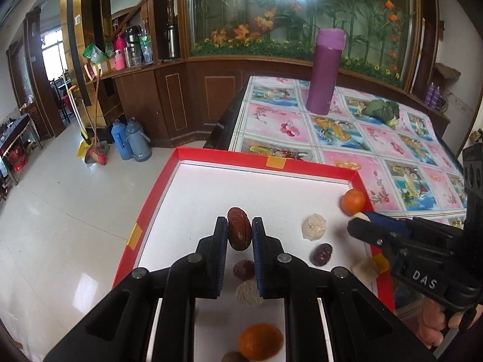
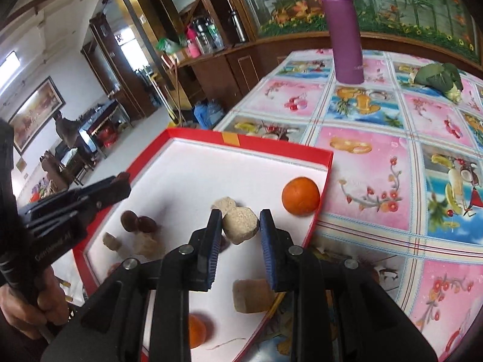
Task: Organize fruits
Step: 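Carry the beige cake and red date over the red tray with both tools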
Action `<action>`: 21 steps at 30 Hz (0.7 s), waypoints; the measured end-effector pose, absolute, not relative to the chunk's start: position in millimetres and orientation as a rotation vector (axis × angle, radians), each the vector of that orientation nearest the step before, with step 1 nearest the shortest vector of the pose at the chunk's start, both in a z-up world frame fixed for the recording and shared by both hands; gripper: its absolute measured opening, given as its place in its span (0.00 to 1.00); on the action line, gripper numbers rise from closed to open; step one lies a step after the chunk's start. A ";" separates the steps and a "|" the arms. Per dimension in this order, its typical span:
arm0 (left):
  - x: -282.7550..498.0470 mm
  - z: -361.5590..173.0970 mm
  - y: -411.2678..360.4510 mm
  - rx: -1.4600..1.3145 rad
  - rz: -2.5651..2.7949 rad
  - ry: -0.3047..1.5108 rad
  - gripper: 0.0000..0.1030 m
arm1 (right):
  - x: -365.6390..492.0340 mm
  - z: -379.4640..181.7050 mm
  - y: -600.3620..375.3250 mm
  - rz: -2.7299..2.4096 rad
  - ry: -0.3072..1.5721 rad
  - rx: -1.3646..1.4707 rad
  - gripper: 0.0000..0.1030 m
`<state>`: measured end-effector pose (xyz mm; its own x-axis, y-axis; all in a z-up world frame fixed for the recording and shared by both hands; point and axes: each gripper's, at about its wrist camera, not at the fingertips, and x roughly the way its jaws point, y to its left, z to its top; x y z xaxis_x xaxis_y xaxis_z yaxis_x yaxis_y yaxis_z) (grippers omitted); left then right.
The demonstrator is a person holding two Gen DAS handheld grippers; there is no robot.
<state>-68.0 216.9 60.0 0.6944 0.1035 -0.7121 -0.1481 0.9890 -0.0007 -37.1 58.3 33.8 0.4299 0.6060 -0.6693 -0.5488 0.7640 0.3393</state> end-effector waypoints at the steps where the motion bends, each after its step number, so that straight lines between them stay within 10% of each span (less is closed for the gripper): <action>1: -64.8 57.5 218.6 -0.068 0.143 0.804 0.14 | -36.7 31.9 58.5 0.719 0.875 0.067 0.27; 21: -29.2 33.9 226.6 -0.052 0.178 0.951 0.14 | -23.8 16.6 73.9 0.723 0.915 -0.022 0.27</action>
